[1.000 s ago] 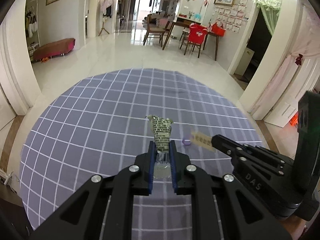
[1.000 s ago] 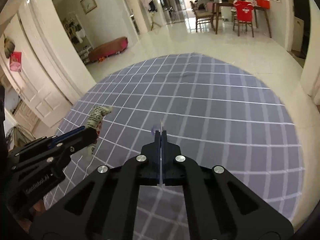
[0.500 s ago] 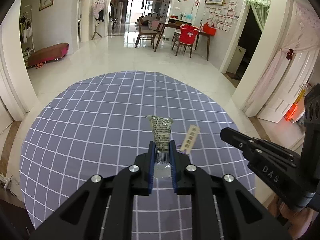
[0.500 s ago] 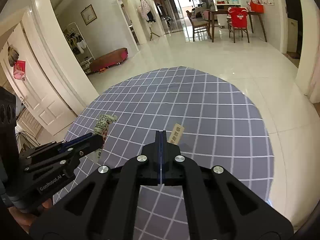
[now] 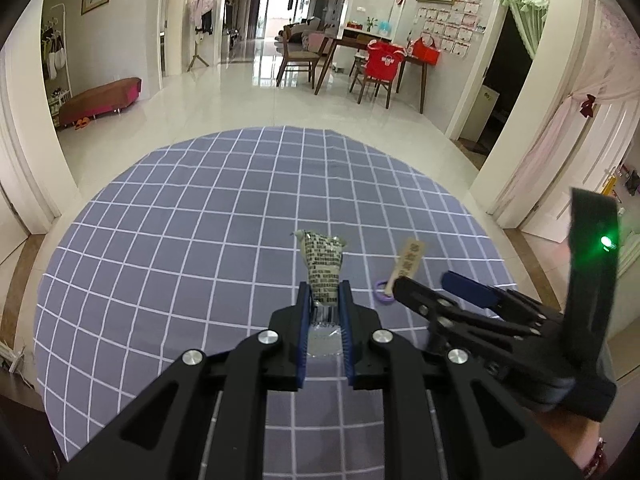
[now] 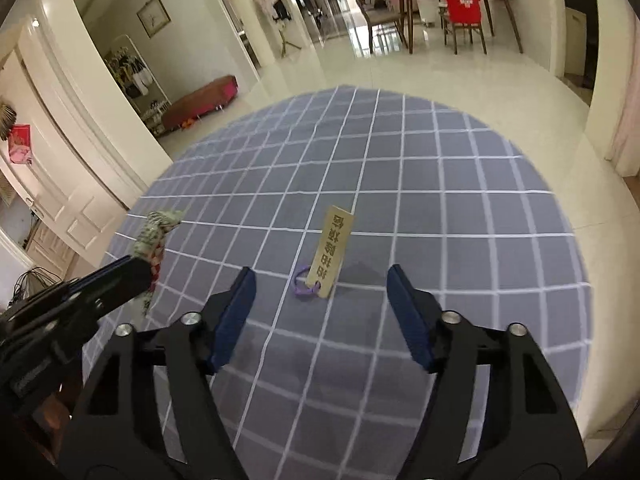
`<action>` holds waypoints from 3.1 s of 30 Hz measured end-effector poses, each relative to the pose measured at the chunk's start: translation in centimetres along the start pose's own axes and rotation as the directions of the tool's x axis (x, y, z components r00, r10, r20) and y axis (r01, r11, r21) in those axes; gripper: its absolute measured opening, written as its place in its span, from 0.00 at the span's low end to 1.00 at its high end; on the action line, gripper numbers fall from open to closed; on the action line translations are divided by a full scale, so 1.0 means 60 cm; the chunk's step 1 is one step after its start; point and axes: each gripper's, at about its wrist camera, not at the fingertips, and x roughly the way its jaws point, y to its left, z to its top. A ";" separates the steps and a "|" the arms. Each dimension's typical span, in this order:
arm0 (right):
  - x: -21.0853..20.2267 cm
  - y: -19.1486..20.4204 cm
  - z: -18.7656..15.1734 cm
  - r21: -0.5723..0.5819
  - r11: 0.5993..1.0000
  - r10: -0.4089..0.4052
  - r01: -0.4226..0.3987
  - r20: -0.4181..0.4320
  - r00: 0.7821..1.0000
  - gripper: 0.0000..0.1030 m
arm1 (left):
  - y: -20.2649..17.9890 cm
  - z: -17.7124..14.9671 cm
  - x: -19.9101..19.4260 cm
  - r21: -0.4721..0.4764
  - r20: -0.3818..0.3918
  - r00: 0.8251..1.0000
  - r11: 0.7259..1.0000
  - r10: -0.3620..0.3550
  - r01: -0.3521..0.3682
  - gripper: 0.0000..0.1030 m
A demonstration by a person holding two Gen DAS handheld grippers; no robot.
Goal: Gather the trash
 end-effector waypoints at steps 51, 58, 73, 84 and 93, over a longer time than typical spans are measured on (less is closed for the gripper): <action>-0.379 -0.477 -0.355 0.490 0.861 -0.244 0.140 0.156 0.957 0.09 | -0.592 -0.245 0.100 0.414 -0.253 0.938 0.850 -0.236 0.325 0.13; -0.381 -0.497 -0.381 0.525 0.839 -0.266 0.140 0.172 0.949 0.59 | -0.612 -0.259 0.115 0.439 -0.264 0.942 0.844 -0.206 0.308 0.13; -0.460 -0.499 -0.421 0.585 0.784 -0.408 0.209 0.232 0.883 0.63 | -0.654 -0.268 0.107 0.487 -0.263 0.941 0.812 -0.213 0.321 0.14; -0.520 -0.479 -0.431 0.618 0.770 -0.422 0.157 0.310 0.852 0.69 | -0.656 -0.241 0.059 0.460 -0.169 0.967 0.852 -0.192 0.250 0.80; -0.564 -0.400 -0.412 0.534 0.828 -0.402 0.173 0.349 0.846 0.74 | -0.597 -0.218 -0.078 0.439 -0.021 0.990 0.888 -0.138 0.134 0.83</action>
